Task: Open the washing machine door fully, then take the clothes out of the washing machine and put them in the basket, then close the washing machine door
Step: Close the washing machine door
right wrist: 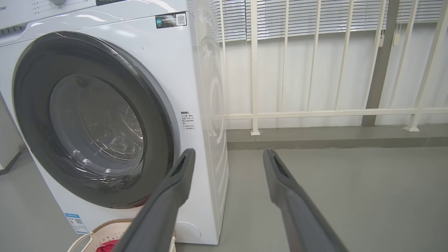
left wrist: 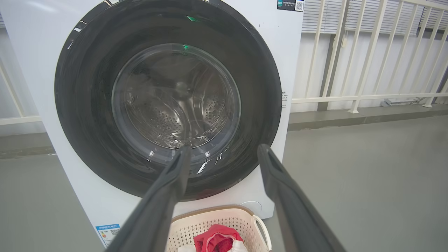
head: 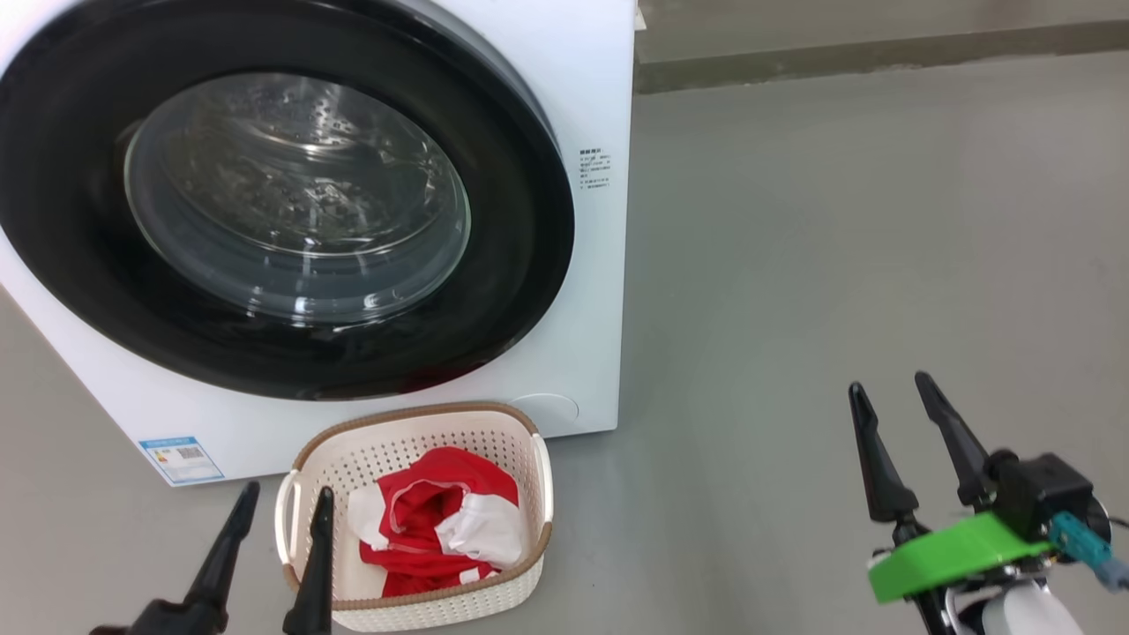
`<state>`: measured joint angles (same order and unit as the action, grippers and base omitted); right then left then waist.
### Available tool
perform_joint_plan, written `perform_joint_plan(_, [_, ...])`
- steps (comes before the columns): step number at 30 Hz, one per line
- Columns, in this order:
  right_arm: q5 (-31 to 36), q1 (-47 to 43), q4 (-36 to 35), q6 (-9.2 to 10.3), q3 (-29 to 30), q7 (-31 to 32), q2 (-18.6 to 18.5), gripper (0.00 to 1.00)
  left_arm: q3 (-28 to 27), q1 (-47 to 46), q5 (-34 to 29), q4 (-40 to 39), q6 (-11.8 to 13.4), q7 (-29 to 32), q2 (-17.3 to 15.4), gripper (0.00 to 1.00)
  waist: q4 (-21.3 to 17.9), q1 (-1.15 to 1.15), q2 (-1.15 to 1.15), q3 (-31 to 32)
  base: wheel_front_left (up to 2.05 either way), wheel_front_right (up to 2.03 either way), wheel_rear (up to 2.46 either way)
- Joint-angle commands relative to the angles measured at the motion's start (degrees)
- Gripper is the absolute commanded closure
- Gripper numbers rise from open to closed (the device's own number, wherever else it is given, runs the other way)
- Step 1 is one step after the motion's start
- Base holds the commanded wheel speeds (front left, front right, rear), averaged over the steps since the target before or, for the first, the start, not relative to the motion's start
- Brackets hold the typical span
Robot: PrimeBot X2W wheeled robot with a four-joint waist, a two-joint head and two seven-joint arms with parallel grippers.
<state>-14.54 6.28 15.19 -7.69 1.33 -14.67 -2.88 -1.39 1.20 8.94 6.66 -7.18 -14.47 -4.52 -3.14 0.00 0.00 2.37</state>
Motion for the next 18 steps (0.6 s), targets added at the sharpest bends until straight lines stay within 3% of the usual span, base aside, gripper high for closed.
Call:
perform_joint_plan(1, [-0.20,-0.21,-2.77,0.20,-1.30,-0.33,0.00,0.00,-2.13,-0.54,-0.71,-1.74,-0.31,-0.52,-0.24,0.00,0.06,0.00,0.00,0.42,0.00,0.00,0.00])
perform_joint_plan(8, [-0.34,-5.55,-8.01,0.20,-2.63,-0.33,-0.40,0.00,-2.23,2.33,-2.06,-2.76,-0.19,-0.52,0.69,0.00,0.54,0.00,0.00,1.57,0.00,0.00,0.00])
perform_joint_plan(18, [-0.94,-6.92,-8.53,0.20,-2.97,-0.33,-0.33,0.00,-2.18,3.05,-2.46,-2.53,-0.22,-0.52,1.17,0.00,0.84,0.00,0.00,1.66,0.00,0.00,0.00])
